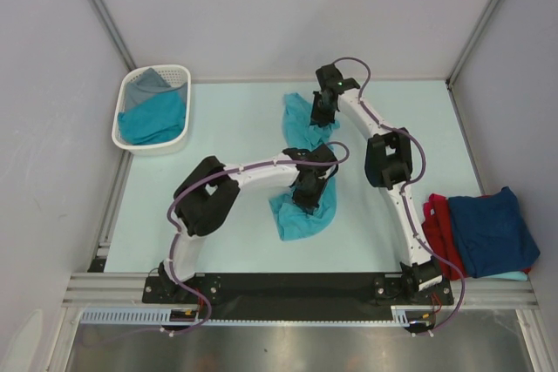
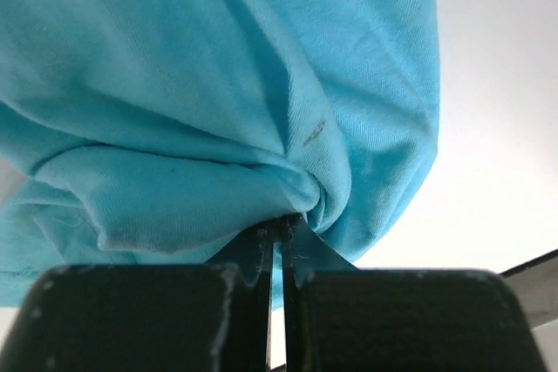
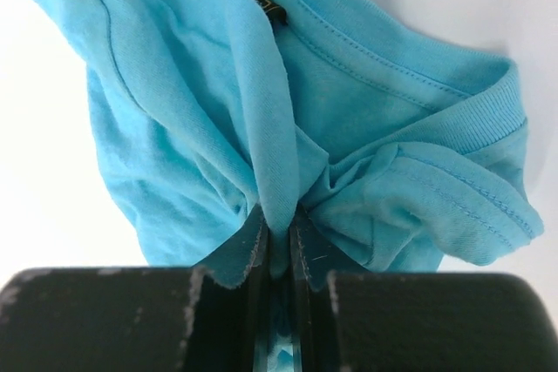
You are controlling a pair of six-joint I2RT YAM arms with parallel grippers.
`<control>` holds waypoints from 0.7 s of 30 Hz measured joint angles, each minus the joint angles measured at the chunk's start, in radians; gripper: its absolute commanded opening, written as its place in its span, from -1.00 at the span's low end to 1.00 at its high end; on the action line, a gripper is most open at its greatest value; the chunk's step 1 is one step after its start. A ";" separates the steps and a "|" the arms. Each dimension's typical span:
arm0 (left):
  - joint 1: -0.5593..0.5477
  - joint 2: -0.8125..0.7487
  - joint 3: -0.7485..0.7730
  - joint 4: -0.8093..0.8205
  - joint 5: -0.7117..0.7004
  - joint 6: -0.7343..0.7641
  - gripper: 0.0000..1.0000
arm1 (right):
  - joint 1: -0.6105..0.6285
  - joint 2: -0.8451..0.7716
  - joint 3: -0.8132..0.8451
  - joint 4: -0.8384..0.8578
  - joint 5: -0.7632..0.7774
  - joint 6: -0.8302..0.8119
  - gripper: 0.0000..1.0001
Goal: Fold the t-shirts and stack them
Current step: Rotate the tshirt 90 degrees
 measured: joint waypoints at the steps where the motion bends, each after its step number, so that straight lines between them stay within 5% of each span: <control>1: -0.002 -0.002 -0.001 0.000 -0.010 -0.003 -0.95 | 0.000 0.000 0.000 0.000 0.007 -0.001 -0.39; 3: -0.011 -0.021 -0.023 0.013 -0.056 -0.010 -0.73 | 0.001 0.000 0.000 0.000 0.033 0.000 -0.12; 8: -0.022 -0.126 -0.070 -0.007 -0.232 -0.014 -0.17 | -0.004 -0.023 0.000 -0.002 0.098 -0.003 0.99; 12: -0.013 -0.249 -0.069 -0.010 -0.346 -0.009 0.21 | -0.009 -0.094 -0.011 -0.003 0.129 -0.006 0.99; 17: 0.006 -0.390 -0.058 -0.006 -0.435 -0.005 0.29 | -0.015 -0.272 -0.114 0.010 0.169 -0.013 1.00; 21: 0.039 -0.432 -0.058 -0.002 -0.455 0.000 0.25 | -0.016 -0.494 -0.368 0.088 0.204 -0.021 0.99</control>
